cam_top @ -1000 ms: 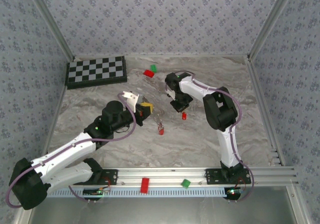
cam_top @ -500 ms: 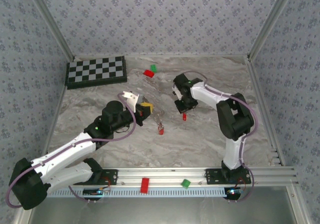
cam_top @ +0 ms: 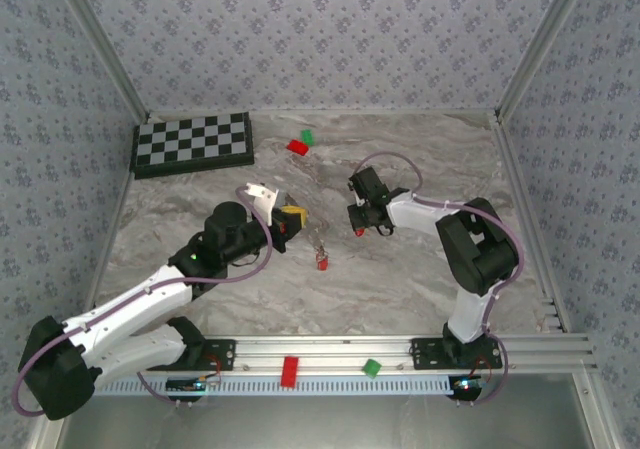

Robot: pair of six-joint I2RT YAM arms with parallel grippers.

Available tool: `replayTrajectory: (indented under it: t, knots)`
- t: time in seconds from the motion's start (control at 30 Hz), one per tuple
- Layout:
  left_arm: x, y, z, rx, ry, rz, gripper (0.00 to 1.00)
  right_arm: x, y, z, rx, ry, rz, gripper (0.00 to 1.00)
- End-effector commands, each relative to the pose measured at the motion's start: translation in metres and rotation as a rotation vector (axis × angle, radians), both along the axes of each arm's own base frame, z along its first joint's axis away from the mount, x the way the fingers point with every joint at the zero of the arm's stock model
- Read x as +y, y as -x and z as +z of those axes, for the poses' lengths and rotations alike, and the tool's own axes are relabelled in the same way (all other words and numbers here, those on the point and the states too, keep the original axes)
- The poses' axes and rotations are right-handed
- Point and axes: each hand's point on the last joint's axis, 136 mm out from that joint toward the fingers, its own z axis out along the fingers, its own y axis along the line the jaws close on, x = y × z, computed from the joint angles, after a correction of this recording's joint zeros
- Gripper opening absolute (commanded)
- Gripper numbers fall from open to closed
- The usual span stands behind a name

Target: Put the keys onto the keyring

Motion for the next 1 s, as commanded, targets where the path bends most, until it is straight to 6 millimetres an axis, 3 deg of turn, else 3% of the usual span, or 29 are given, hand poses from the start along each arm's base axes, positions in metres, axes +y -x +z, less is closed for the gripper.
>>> replayTrajectory:
  t: [0.0, 0.5, 0.97]
  knots:
    - [-0.004, 0.001, 0.019, -0.046, 0.053, -0.014, 0.00, -0.001, -0.015, 0.012, -0.135, -0.047, -0.085, 0.00]
    - [-0.005, -0.001, 0.015, -0.038, 0.048, -0.013, 0.00, -0.001, -0.007, 0.016, -0.416, -0.175, -0.164, 0.00]
    - [-0.004, -0.001, 0.016, -0.042, 0.047, -0.009, 0.00, 0.007, -0.003, 0.006, -0.533, -0.238, -0.187, 0.00]
